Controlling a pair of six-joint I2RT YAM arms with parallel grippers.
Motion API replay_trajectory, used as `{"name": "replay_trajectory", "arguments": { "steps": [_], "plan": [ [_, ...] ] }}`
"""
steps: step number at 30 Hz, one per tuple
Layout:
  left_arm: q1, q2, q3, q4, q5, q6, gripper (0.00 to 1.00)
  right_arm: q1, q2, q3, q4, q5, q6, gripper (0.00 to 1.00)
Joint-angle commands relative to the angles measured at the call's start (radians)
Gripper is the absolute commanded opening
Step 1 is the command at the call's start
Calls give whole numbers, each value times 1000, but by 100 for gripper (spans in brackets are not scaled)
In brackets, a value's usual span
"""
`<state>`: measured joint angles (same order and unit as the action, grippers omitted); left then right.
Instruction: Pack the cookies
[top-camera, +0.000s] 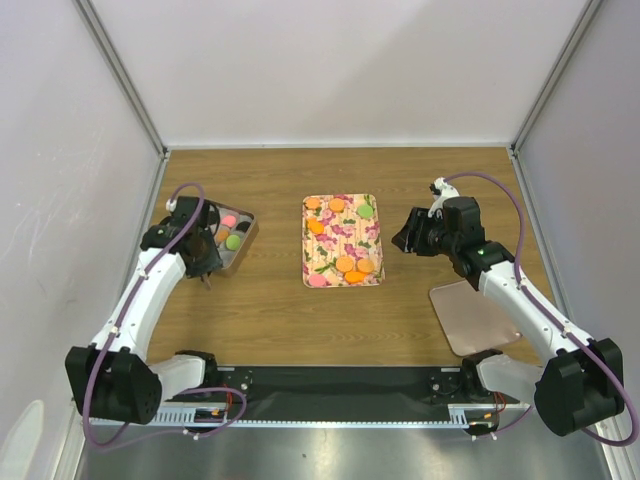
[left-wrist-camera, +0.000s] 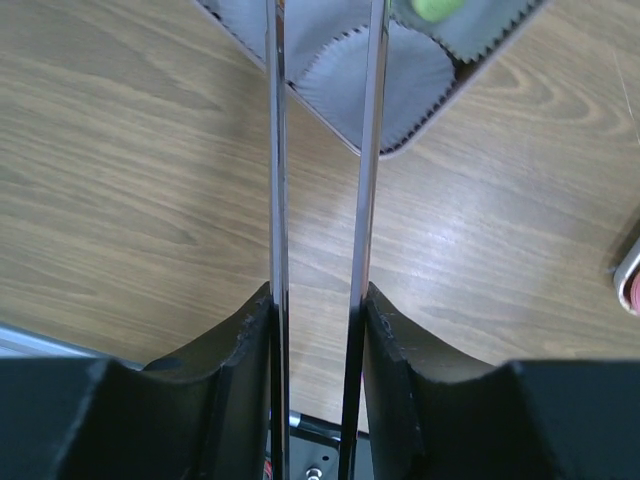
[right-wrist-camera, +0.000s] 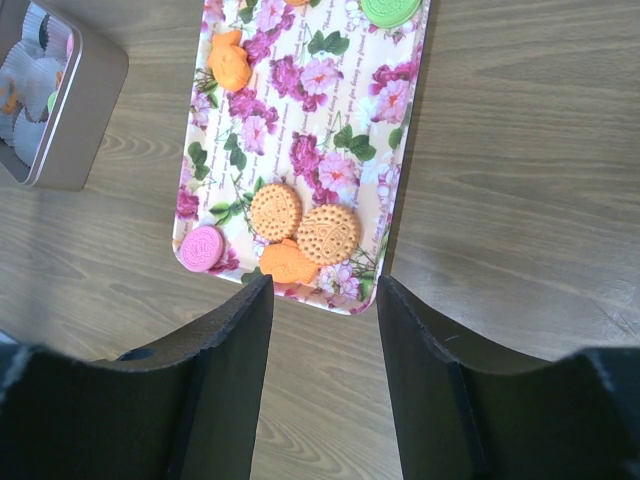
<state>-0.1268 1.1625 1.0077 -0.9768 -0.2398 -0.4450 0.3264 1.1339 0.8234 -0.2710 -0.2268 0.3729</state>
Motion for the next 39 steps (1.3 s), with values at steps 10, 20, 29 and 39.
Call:
{"name": "replay_trajectory", "arguments": {
  "steps": [10,20,29,39],
  "plan": [
    [108,9,3,44,-19,9,39,7,-16,16,36,-14,8,52],
    [124,12,-21,53,-41,15,40,10,-17,13,38,-20,11,52],
    [167,11,-41,70,-46,14,40,13,-19,13,38,-20,11,52],
    [171,22,-47,84,-43,11,41,11,-22,14,36,-14,9,52]
  ]
}}
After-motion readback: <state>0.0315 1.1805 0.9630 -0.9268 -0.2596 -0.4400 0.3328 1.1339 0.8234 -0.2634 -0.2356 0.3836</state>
